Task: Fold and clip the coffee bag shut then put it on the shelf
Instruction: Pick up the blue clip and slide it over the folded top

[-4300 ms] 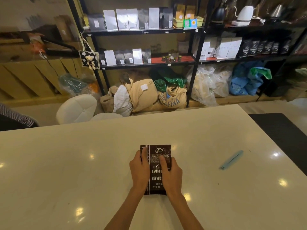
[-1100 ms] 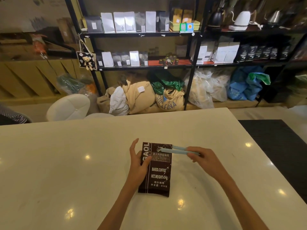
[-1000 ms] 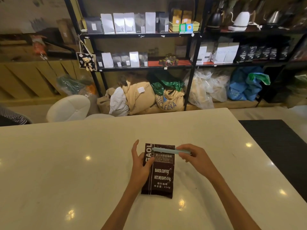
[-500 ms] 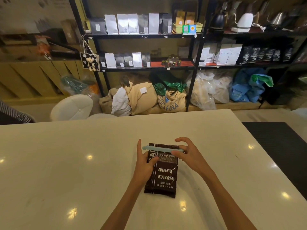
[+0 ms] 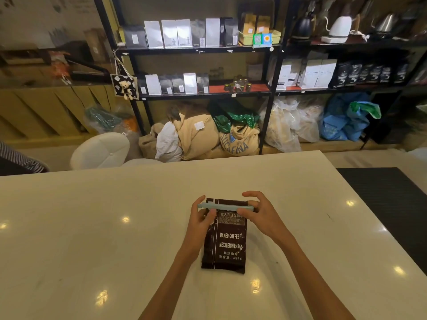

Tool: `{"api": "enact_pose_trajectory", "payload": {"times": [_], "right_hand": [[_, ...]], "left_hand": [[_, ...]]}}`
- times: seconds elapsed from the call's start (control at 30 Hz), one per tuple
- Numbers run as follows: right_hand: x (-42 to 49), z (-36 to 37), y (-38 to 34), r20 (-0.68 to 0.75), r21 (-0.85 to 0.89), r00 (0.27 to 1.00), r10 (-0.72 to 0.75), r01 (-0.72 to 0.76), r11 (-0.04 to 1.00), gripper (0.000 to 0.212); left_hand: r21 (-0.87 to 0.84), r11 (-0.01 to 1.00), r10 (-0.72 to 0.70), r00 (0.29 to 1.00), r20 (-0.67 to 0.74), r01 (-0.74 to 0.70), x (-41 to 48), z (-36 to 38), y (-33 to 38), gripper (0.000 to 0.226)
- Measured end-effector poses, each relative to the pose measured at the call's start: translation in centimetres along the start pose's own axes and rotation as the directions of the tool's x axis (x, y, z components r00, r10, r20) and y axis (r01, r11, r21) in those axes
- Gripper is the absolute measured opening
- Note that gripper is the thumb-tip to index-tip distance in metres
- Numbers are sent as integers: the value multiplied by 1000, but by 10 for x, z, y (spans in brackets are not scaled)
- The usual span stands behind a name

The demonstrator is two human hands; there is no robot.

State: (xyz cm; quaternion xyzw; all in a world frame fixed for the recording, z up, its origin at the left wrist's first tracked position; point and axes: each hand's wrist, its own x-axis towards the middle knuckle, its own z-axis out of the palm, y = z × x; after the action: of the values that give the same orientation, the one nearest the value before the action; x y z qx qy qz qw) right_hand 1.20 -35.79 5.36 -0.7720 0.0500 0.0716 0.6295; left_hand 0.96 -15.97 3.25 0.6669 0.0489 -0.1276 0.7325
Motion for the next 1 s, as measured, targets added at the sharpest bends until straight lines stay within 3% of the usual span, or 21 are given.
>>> {"api": "enact_pose_trajectory", "payload": {"times": [0.13,0.3,1.0], "right_hand": [[3,0,3,5,13,1000,9,-9,1000,42],[6,-2,6,5,28,1000,15,-15,1000,41],[8,-4,9,-3,25,1000,16,-16,1000,41]], "left_hand": [[-120,993,-11,992,-122,-3,3,2,7,28],[-98,995,4,984,-179,-22,7,7,10,19],[-161,987,-57,950,-307,8,12,15,6,14]]}}
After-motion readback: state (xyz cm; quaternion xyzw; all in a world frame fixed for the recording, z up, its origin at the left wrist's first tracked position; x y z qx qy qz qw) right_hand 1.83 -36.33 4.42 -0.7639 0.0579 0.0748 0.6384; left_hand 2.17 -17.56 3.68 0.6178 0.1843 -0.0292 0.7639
